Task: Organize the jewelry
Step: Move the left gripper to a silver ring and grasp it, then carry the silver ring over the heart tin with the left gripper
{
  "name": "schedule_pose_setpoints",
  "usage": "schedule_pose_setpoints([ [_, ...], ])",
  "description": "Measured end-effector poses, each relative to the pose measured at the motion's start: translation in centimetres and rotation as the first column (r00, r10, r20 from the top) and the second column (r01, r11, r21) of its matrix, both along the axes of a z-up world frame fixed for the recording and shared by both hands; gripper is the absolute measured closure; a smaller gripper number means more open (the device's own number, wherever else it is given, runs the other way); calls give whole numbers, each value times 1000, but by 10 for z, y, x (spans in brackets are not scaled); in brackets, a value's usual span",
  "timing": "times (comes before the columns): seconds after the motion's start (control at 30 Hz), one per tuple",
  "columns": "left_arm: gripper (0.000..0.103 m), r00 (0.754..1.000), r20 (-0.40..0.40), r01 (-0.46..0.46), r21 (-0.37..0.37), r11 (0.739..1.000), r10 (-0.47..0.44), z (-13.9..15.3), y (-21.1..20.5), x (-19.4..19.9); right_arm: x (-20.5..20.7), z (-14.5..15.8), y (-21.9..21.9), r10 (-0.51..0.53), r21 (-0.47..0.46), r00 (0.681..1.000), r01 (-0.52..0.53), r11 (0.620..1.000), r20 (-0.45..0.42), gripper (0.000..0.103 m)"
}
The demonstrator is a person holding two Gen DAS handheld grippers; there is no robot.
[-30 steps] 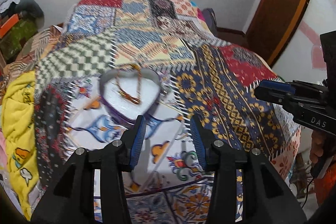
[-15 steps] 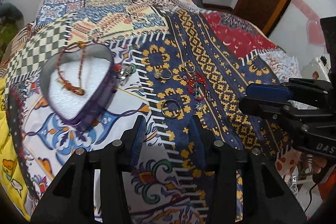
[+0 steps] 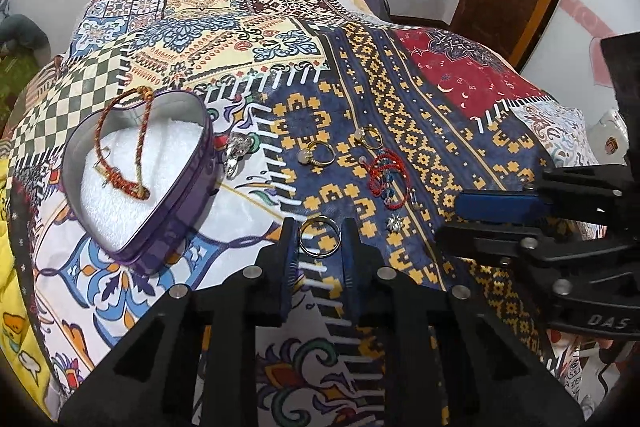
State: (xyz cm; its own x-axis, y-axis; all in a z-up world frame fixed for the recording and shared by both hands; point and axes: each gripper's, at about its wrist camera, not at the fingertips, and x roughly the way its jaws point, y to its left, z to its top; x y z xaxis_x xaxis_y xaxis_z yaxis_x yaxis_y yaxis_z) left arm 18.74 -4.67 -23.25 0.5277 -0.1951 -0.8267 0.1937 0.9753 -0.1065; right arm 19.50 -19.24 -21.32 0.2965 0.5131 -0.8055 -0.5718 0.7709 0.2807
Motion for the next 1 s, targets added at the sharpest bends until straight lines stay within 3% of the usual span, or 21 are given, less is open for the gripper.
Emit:
schedule_pose_setpoints([
  [0.3,82,999,-2,-40,-15,999,40,5,21,-11,7,-12,16,0,-10,1000,0,1000,-1,79],
  [0.47,82,999,1,-49,-20,999,49,6,26,-14,9,-13,20,-15,-37,999,16,999,28,94],
  [0.63,82,998,0,-59,-28,998,59,7,28,-13,5,-9,16,-25,-34,999,26,999,34,94],
  [1.0,82,995,58,-80,-37,996,82,38,38,-28,-10,36,-3,-68,14,990,67,998,123,94],
])
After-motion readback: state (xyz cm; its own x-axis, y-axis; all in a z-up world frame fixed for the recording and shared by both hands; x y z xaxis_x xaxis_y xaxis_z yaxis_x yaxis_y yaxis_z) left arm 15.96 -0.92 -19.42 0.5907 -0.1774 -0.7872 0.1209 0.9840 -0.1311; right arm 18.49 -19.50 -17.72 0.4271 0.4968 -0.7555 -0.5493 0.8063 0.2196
